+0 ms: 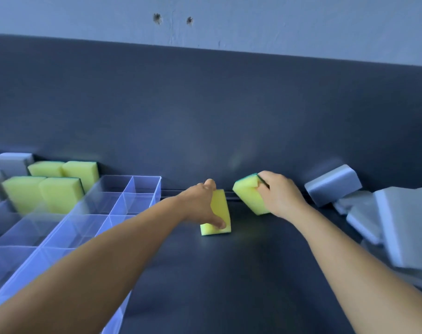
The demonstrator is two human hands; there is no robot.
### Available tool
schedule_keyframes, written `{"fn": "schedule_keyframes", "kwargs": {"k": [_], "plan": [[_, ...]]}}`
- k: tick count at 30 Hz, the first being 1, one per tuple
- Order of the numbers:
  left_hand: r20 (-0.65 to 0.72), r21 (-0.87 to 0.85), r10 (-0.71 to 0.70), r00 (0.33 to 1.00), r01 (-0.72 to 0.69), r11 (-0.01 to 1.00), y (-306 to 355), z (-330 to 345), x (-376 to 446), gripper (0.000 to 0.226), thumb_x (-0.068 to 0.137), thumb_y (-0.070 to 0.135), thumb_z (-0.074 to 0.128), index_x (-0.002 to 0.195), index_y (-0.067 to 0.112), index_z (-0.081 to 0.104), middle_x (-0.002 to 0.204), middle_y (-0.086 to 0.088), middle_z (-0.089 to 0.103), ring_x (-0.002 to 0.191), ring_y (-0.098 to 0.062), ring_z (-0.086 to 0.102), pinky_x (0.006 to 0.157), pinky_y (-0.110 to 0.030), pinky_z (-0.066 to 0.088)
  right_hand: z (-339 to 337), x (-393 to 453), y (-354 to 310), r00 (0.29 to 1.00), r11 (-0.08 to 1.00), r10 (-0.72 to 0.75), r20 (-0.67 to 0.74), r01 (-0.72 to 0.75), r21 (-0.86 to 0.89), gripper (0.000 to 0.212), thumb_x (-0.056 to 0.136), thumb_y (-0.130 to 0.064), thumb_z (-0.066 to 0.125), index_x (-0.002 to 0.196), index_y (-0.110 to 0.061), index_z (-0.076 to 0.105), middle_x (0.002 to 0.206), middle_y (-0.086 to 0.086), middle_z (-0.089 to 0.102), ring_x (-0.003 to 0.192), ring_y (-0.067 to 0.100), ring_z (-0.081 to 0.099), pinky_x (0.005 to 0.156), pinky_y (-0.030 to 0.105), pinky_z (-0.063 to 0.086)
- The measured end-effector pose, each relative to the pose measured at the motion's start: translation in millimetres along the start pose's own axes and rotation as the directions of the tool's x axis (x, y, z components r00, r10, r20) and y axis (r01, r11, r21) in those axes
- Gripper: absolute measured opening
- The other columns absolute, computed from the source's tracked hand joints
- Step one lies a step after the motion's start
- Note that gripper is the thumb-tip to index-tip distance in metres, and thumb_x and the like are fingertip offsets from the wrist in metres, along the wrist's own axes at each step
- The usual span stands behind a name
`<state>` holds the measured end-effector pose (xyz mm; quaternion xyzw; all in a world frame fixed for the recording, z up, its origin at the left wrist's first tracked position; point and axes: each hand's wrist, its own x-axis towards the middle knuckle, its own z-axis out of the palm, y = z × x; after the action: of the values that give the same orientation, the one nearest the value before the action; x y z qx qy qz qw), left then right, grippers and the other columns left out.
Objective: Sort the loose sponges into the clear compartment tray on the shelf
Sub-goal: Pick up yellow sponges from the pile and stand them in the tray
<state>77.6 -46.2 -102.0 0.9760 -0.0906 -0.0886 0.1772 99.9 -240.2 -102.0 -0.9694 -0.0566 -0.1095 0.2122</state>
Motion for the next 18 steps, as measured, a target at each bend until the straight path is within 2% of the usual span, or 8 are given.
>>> {"fn": "schedule_keyframes", "kwargs": {"k": [3,5,6,7,10,12,15,18], "plan": [[-0.085,-0.089,0.007,0.996,-0.015,0.996,3,-3,0,0.081,0.072,0.038,0.079,0.138,0.018,0.035,0.126,-0.001,0.046,0.096,-0.016,0.048,0.073,-0.026,0.039,-4,-8,-2,0.993,0.955,0.007,0.122,-0.043,0.294,0.03,0.094,-0.016,0.039,0.114,-0.034,0.051,0.091,0.0,0.059,0.074,0.018,0.048,0.061,0.029,0.037],[-0.125,-0.125,0.021,0.992,-0.036,0.991,6,-5,0,0.07,0.076,0.034,0.075,0.136,0.02,0.042,0.125,-0.001,0.048,0.092,-0.016,0.049,0.066,-0.022,0.04,-3,-18,-4,0.985,0.918,0.014,0.174,-0.081,0.388,0.044,0.094,-0.012,0.036,0.123,-0.044,0.047,0.077,-0.003,0.051,0.063,0.013,0.042,0.059,0.027,0.038],[-0.137,-0.136,0.026,0.99,-0.045,0.99,7,-5,-1,0.065,0.078,0.032,0.074,0.135,0.02,0.045,0.122,-0.001,0.05,0.091,-0.015,0.05,0.062,-0.021,0.04,-3,-22,-6,0.983,0.922,0.001,0.184,-0.072,0.381,0.049,0.094,-0.01,0.033,0.126,-0.045,0.045,0.081,-0.004,0.052,0.066,0.012,0.044,0.063,0.026,0.039],[-0.152,-0.144,0.028,0.988,-0.05,0.988,9,-6,-2,0.061,0.079,0.03,0.072,0.133,0.02,0.047,0.121,-0.001,0.051,0.091,-0.015,0.05,0.062,-0.021,0.04,-3,-26,-6,0.982,0.931,-0.017,0.187,-0.053,0.36,0.052,0.095,-0.01,0.03,0.13,-0.045,0.043,0.094,-0.004,0.055,0.076,0.012,0.047,0.07,0.026,0.041],[-0.2,-0.145,0.024,0.979,-0.054,0.988,14,-5,-5,0.056,0.08,0.027,0.071,0.13,0.02,0.048,0.124,-0.001,0.052,0.095,-0.015,0.051,0.071,-0.024,0.042,-9,-33,-9,0.977,0.953,-0.033,0.209,-0.032,0.301,0.053,0.095,-0.012,0.026,0.139,-0.041,0.039,0.136,-0.003,0.047,0.11,0.016,0.047,0.084,0.027,0.039],[-0.227,-0.14,0.023,0.974,-0.055,0.989,18,-5,-9,0.054,0.08,0.025,0.07,0.13,0.02,0.049,0.126,-0.001,0.051,0.099,-0.016,0.051,0.075,-0.026,0.043,-13,-32,-10,0.969,0.949,-0.053,0.24,-0.026,0.315,0.05,0.095,-0.018,0.032,0.142,-0.035,0.037,0.143,-0.005,0.043,0.12,0.017,0.046,0.087,0.026,0.039],[-0.256,-0.097,0.027,0.966,-0.053,0.994,23,-11,-18,0.052,0.085,0.023,0.064,0.134,0.02,0.048,0.13,-0.001,0.048,0.11,-0.019,0.051,0.082,-0.028,0.046,-17,-29,-13,0.979,0.96,-0.076,0.191,0.02,0.279,0.043,0.092,-0.026,0.048,0.134,-0.035,0.045,0.125,-0.004,0.052,0.093,0.018,0.057,0.062,0.021,0.047],[-0.316,-0.048,0.019,0.949,-0.036,0.998,22,-22,-32,0.045,0.088,0.023,0.06,0.132,0.023,0.051,0.126,-0.001,0.05,0.109,-0.021,0.053,0.087,-0.033,0.048,-18,-27,-19,0.988,0.943,-0.116,0.103,0.077,0.324,0.037,0.091,-0.025,0.056,0.126,-0.035,0.053,0.116,-0.004,0.057,0.088,0.018,0.056,0.054,0.018,0.041]]}}
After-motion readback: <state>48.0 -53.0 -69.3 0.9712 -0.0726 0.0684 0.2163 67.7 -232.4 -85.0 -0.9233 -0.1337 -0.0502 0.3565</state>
